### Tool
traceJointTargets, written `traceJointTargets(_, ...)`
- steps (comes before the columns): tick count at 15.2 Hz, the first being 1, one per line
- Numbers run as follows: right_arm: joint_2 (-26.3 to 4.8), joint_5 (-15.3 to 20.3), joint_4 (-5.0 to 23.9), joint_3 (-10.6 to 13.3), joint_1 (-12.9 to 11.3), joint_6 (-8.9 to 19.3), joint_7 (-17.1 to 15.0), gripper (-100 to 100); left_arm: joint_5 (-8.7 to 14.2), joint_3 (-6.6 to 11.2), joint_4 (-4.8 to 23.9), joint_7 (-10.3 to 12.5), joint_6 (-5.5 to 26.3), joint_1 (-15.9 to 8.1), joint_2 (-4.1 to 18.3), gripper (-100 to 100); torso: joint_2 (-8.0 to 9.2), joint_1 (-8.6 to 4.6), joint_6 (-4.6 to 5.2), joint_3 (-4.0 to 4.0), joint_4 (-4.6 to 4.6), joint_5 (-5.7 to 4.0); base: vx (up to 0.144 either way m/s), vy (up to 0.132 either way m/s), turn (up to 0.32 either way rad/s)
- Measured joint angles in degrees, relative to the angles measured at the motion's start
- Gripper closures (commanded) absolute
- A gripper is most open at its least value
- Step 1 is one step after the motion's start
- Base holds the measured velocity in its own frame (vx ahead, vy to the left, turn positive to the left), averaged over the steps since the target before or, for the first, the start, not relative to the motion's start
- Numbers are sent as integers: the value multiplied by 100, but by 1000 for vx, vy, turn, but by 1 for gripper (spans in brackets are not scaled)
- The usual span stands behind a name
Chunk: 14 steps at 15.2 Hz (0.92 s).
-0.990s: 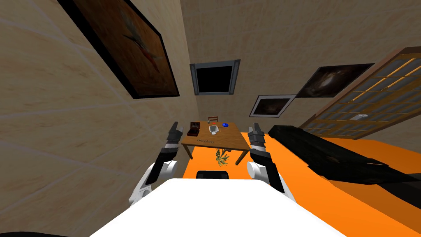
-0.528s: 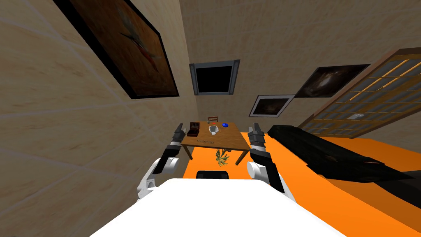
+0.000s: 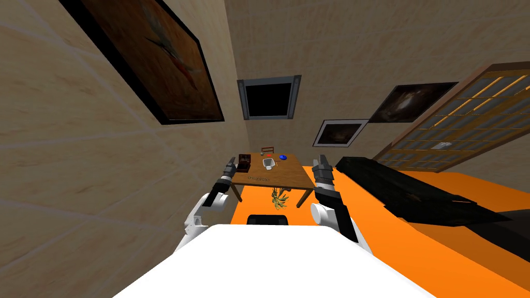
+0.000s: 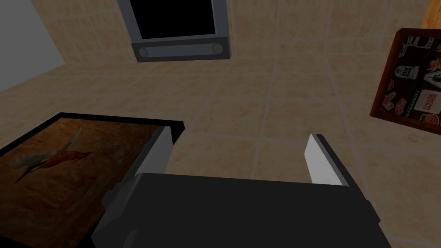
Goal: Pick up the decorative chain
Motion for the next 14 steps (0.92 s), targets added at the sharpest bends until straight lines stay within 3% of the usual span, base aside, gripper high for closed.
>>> traceJointTargets(4,0,0,0,0,0,0,0,0,36,-55,400,75,269,-223,62,-100,3,-1,-1,2,0,0,13,12,-20)
traceJointTargets(14,0,0,0,0,0,0,0,0,141,-251,1647,324,1282,-1090,74,-100,-2,-1,-1,-1,-1,0,22,16,-31)
